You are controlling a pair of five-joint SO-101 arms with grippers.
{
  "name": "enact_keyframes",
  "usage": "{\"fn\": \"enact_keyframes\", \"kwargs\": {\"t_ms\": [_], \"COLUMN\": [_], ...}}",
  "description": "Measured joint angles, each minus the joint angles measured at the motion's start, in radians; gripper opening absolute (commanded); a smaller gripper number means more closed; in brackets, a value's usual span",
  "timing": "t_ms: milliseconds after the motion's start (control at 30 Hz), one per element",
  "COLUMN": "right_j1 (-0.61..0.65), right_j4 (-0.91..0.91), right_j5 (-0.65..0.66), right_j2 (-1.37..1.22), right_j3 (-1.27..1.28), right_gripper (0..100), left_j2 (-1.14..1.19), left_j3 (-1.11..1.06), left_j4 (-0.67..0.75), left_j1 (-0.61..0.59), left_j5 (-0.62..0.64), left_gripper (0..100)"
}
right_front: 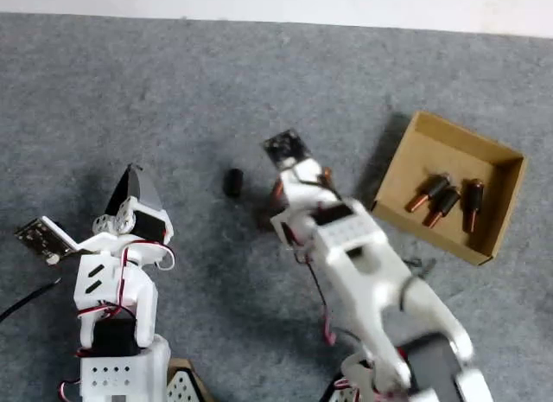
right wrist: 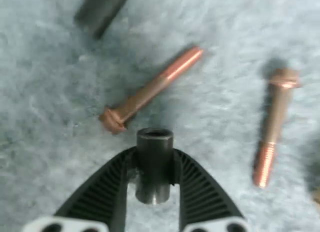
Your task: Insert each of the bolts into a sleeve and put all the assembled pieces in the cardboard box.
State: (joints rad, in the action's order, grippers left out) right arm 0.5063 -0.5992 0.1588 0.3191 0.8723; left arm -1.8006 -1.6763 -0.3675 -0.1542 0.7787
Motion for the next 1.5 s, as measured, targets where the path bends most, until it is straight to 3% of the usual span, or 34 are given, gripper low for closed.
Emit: {"fn": "enact_keyframes", "kwargs": {"t_ms": [200, 533, 733, 933, 1100, 1333, 1500], "right_j1": [-0.023, -0.141, -0.183, -0.192, -0.235, -0.259, -0.287], "right_j4": [0.129, 0.143, 0.13, -0.08, -0.166, -0.167, -0.167], "right_j5": [0.0, 0.0, 0.0, 0.0, 0.0, 0.0, 0.0], "right_j2": [0.301, 0.741, 1.092, 1.413, 1.487, 1.499, 1.499], "right_j3": [0.249, 0.535, 0.733, 0.798, 0.795, 0.795, 0.795], "right_gripper": [0.3, 0.3, 0.3, 0.3, 0.4, 0.4, 0.4], "left_j2": [0.0, 0.0, 0.0, 0.041, 0.324, 1.019, 1.505], "left_j3": [0.0, 0.0, 0.0, 0.041, 0.218, 0.623, 0.853], "left_j4": [0.0, 0.0, 0.0, 0.0, 0.0, 0.0, 0.0], "left_j1": [0.0, 0.0, 0.189, 0.275, 0.324, 0.52, 0.582], "left_j5": [0.0, -0.025, -0.206, -0.264, -0.269, -0.361, -0.365], "left_gripper": [1, 1, 1, 1, 1, 1, 16]}}
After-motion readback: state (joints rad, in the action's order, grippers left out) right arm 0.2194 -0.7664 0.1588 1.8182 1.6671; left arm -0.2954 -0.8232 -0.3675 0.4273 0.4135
